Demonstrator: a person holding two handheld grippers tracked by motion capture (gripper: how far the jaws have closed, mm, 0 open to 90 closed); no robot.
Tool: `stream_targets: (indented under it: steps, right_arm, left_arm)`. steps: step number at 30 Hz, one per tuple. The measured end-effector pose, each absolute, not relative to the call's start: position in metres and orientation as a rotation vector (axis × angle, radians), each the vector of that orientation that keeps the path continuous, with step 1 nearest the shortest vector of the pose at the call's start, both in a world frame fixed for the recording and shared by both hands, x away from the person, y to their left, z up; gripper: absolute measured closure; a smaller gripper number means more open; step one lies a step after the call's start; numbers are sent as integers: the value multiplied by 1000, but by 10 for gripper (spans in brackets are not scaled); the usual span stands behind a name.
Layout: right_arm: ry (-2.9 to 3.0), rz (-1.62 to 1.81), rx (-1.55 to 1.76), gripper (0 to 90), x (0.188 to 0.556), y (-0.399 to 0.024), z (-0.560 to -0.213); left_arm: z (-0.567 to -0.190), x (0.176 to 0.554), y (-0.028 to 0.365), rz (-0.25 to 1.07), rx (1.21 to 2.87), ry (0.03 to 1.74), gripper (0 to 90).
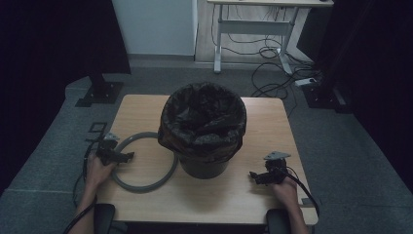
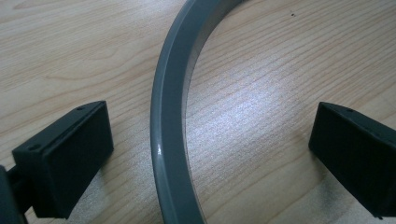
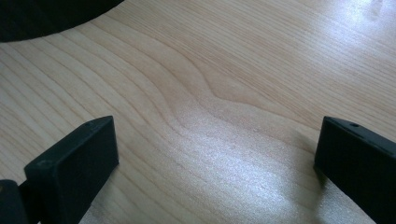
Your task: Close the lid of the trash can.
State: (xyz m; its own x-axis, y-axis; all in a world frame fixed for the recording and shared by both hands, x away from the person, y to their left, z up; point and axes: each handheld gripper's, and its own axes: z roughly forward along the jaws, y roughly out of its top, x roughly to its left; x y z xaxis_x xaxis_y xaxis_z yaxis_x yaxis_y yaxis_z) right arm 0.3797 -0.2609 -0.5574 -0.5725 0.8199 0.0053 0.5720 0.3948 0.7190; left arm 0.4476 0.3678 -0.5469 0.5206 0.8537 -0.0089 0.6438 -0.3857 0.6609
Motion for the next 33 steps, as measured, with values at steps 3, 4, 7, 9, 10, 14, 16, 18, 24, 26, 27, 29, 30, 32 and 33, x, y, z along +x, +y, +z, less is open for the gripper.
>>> stream_targets:
  steps: [3,4,7,9,10,14,16,18,24,26,27,29,30,32,33]
  right_arm:
    - [2307,983,1206,0,380,-261,-557]
    - [2307,983,1206,0,380,-261,-557]
    - [2309,982,1206,0,380,-261,-557]
    - [2307,983,1206,0,380,-261,-557]
    - [2309,982,1206,0,380,-261,-557]
    - [2309,982,1206,0,380,-261,-557]
    - [2307,983,1207,0,380,-261,-557]
    - [2308,983,1207,0,380,-261,-557]
    - [2307,983,1206,0,380,-261,-557]
    - [2307,983,1206,0,380,-261,-557]
    - [2307,983,1206,0,380,-261,-557]
    - [2307,983,1206,0,380,-261,-557]
    - [2309,982,1206,0,380,-261,-557]
    - [2308,983,1206,0,380,-261,-557]
    - [2307,983,1207,0,380,-261,-557]
  left_arm:
    - [-547,447,367,452,2145,1228,0]
    - [-547,447,367,454,2143,1231,0]
    - [-547,447,367,462,2133,1242,11]
    - [-546,446,368,472,2120,1242,43]
    - [-545,444,370,483,2103,1234,88]
    - [-544,443,375,496,2079,1215,336]
    - [-544,443,376,499,2070,1215,449]
    - [-543,444,378,504,2063,1230,526]
    - [-542,445,379,507,2050,1247,733]
    - [-542,445,379,508,2055,1244,759]
    - [-542,445,379,508,2054,1245,760]
    - [-542,445,379,509,2054,1245,762]
    - [-542,445,379,509,2056,1243,763]
    - [-542,446,380,495,2045,1248,765]
    - [-542,446,382,478,2035,1253,771]
